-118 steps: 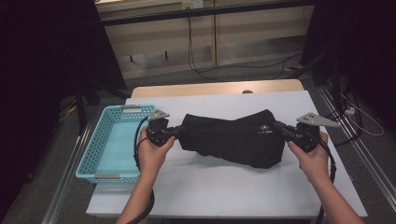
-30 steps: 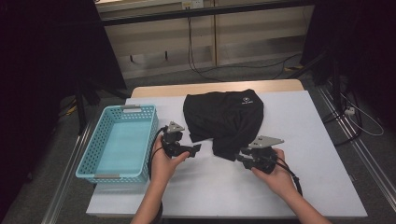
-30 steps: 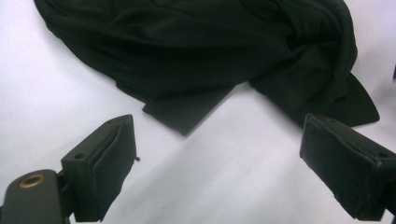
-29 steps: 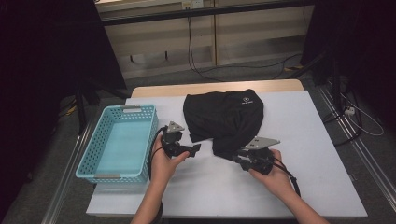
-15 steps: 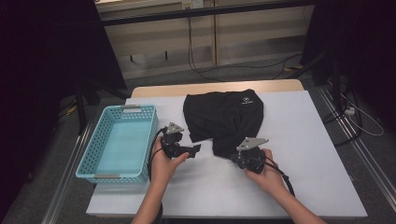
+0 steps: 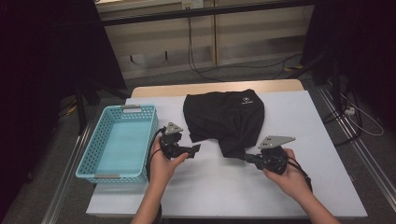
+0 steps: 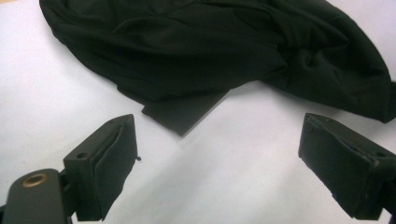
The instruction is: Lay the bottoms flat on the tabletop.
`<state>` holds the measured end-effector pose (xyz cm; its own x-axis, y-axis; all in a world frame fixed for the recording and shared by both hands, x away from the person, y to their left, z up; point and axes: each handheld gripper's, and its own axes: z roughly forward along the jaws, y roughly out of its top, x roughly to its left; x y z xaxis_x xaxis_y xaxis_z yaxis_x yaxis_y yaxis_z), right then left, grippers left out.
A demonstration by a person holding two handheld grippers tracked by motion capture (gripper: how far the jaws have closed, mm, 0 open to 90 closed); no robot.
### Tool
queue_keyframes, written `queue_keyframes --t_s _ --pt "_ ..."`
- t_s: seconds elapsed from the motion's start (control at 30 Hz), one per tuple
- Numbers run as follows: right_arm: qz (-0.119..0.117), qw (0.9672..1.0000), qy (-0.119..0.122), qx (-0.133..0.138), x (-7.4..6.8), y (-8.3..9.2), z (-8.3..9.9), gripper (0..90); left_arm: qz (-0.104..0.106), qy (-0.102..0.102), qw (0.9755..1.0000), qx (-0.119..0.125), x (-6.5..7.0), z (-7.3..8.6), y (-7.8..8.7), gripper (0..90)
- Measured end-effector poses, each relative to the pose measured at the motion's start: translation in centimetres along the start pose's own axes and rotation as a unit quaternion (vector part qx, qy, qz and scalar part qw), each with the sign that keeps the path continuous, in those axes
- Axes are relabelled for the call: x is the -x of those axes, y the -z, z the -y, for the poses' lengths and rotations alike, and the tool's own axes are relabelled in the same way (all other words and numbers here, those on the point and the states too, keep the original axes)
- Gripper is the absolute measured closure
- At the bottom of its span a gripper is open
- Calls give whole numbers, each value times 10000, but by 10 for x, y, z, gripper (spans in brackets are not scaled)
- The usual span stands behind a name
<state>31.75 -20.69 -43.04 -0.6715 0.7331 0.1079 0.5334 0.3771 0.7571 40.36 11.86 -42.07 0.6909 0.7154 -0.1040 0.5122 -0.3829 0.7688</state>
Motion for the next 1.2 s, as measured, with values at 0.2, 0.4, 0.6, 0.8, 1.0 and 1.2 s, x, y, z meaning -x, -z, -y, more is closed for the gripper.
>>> queue_keyframes --t_s 0.2,0.4,0.6,0.8,1.0,1.2 --pt "-87 9995 311 28 -17 -15 0 731 -7 -4 10000 -4 1 -1 -2 118" --pt "45 9987 507 -46 -37 -38 -6 609 -16 -12 10000 -26 0 1 1 118" --pt "244 9980 577 -107 -43 -68 -15 632 -61 30 10000 -63 -2 7 4 118" --pt "365 9969 696 -82 -38 -68 -16 872 -108 71 9999 -18 -4 8 7 118" --pt "113 9993 146 311 -22 -40 -19 900 -72 52 10000 -22 -3 7 6 118" --pt "312 9945 -546 840 14 9 -9 900 -47 -9 10000 -41 0 5 3 118"
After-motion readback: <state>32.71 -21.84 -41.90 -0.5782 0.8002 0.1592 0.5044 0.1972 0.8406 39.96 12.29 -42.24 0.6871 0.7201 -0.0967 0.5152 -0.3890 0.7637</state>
